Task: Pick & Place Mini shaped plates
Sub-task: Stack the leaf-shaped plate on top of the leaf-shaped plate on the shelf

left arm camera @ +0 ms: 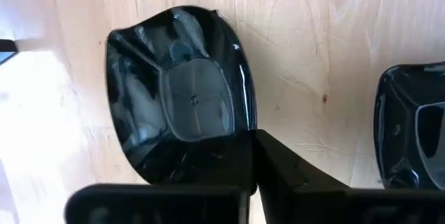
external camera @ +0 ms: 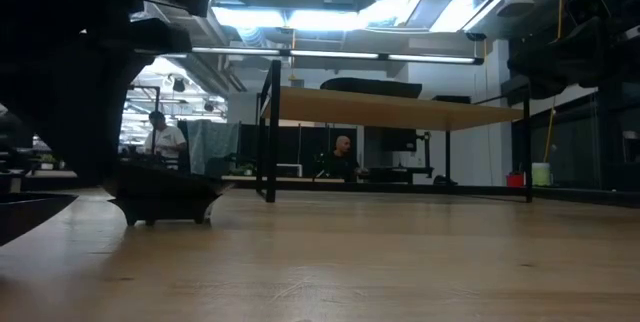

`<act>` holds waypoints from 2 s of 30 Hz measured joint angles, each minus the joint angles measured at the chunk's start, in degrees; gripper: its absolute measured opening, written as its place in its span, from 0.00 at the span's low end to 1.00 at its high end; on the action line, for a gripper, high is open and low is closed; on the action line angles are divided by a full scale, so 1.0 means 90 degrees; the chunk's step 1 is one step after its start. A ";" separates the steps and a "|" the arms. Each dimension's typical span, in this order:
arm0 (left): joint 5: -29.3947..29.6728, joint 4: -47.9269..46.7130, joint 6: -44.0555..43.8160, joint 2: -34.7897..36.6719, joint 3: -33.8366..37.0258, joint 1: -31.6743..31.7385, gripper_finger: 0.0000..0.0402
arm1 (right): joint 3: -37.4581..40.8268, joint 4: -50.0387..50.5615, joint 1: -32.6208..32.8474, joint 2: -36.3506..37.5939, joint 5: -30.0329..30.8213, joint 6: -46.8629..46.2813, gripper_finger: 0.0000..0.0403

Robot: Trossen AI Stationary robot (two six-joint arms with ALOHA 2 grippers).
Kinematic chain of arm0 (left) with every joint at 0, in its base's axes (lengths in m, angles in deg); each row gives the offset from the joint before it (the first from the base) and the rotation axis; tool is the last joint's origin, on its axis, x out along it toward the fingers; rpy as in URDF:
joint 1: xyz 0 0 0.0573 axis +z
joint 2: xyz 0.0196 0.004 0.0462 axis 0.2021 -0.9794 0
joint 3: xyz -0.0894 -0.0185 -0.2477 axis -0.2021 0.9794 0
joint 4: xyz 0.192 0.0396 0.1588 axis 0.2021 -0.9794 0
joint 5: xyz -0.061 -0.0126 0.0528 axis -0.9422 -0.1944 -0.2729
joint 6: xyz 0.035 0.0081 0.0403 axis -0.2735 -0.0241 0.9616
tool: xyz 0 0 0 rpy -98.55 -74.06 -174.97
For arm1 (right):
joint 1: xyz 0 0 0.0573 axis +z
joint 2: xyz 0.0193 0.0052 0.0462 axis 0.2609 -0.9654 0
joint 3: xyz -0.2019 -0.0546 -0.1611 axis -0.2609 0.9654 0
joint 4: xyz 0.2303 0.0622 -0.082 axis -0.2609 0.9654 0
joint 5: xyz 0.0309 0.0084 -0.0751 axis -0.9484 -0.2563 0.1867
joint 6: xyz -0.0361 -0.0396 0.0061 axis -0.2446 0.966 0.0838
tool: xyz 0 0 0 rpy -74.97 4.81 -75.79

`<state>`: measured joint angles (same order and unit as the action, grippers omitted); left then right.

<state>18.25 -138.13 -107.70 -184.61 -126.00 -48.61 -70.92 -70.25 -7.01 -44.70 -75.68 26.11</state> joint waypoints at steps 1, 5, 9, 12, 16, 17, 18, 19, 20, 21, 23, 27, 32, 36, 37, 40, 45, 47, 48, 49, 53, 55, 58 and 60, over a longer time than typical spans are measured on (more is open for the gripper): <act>0.0003 0.0003 -0.0035 0.0001 -0.0002 0.0000 0.02 | 0.0000 0.0002 -0.0002 -0.0002 0.0000 0.0000 0.16; -0.0006 -0.0039 -0.0126 0.0000 -0.0064 -0.0002 0.01 | 0.0000 0.0002 -0.0001 -0.0001 0.0000 0.0000 0.16; 0.0021 -0.0298 -0.0127 0.0001 -0.0354 -0.0002 0.01 | 0.0000 0.0002 0.0000 0.0000 0.0000 0.0000 0.16; 0.0116 -0.0614 -0.0128 0.0000 -0.0616 -0.0002 0.00 | 0.0000 0.0002 -0.0002 0.0000 0.0000 0.0000 0.16; 0.0306 -0.0888 -0.0125 0.0002 -0.0923 -0.0002 0.01 | 0.0000 0.0002 0.0000 -0.0002 0.0000 0.0000 0.16; 0.0362 -0.0912 -0.0125 0.0002 -0.1006 -0.0002 0.01 | 0.0000 0.0002 -0.0002 -0.0002 0.0000 0.0000 0.16; 0.0409 -0.0963 -0.0125 0.0002 -0.1090 -0.0002 0.01 | 0.0000 0.0002 0.0000 -0.0002 0.0000 0.0000 0.16; 0.0461 -0.1039 -0.0125 0.0002 -0.1159 -0.0006 0.01 | 0.0000 0.0001 -0.0002 0.0000 0.0000 0.0000 0.16; 0.0509 -0.1121 -0.0125 0.0002 -0.1221 -0.0007 0.01 | 0.0000 0.0002 -0.0001 -0.0002 0.0000 0.0000 0.16; 0.0565 -0.1178 -0.0125 0.0000 -0.1277 -0.0007 0.01 | 0.0000 0.0001 0.0000 -0.0001 0.0000 0.0000 0.16; 0.0674 -0.1285 -0.0123 0.0001 -0.1402 -0.0010 0.01 | 0.0000 0.0002 0.0000 -0.0001 0.0000 0.0000 0.16; 0.0869 -0.1442 0.0039 0.0001 -0.1623 -0.0007 0.01 | 0.0000 0.0000 0.0000 -0.0002 0.0000 0.0000 0.16; 0.1128 -0.1444 0.0490 0.0002 -0.1799 -0.0007 0.01 | 0.0000 0.0001 0.0000 -0.0002 0.0000 0.0000 0.16; 0.1374 -0.1466 0.0794 0.0000 -0.1910 -0.0007 0.01 | 0.0000 0.0000 0.0000 -0.0002 0.0000 0.0000 0.16; 0.1440 -0.1478 0.0875 0.0005 -0.1937 -0.0002 0.01 | 0.0000 0.0002 0.0000 -0.0001 0.0000 0.0000 0.16; 0.1624 -0.1511 0.1134 0.0113 -0.1942 0.0014 0.01 | 0.0000 0.0000 0.0000 -0.0001 0.0000 0.0000 0.16; 0.2245 -0.1679 0.1234 0.0506 -0.1942 0.0077 0.01 | 0.0000 0.0002 0.0000 -0.0002 -0.0001 0.0000 0.16; 0.2410 -0.1671 0.1371 0.0683 -0.1942 0.0130 0.00 | 0.0000 0.0002 -0.0001 0.0000 0.0000 0.0000 0.16; 0.2501 -0.1641 0.1457 0.0757 -0.1942 0.0165 0.01 | 0.0000 0.0002 0.0000 -0.0001 -0.0001 0.0000 0.16; 0.2574 -0.1589 0.1567 0.0826 -0.1942 0.0214 0.00 | 0.0000 0.0000 0.0000 0.0000 0.0000 0.0000 0.16; 0.2667 -0.1415 0.2141 0.1007 -0.1942 0.0437 0.00 | 0.0000 0.0001 0.0000 -0.0002 0.0000 0.0000 0.16; 0.2670 -0.1363 0.2448 0.1057 -0.1942 0.0567 0.00 | 0.0000 0.0001 0.0000 0.0000 0.0000 0.0000 0.16; 0.2667 -0.1268 0.2854 0.1101 -0.1942 0.0817 0.00 | 0.0000 0.0001 -0.0001 -0.0001 0.0000 0.0000 0.16; 0.2651 -0.1267 0.3092 0.1121 -0.1942 0.1002 0.00 | 0.0000 0.0001 -0.0002 -0.0001 0.0000 0.0000 0.16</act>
<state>42.11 -149.54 -79.88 -174.52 -143.47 -39.59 -70.92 -70.24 -7.02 -44.71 -75.68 26.11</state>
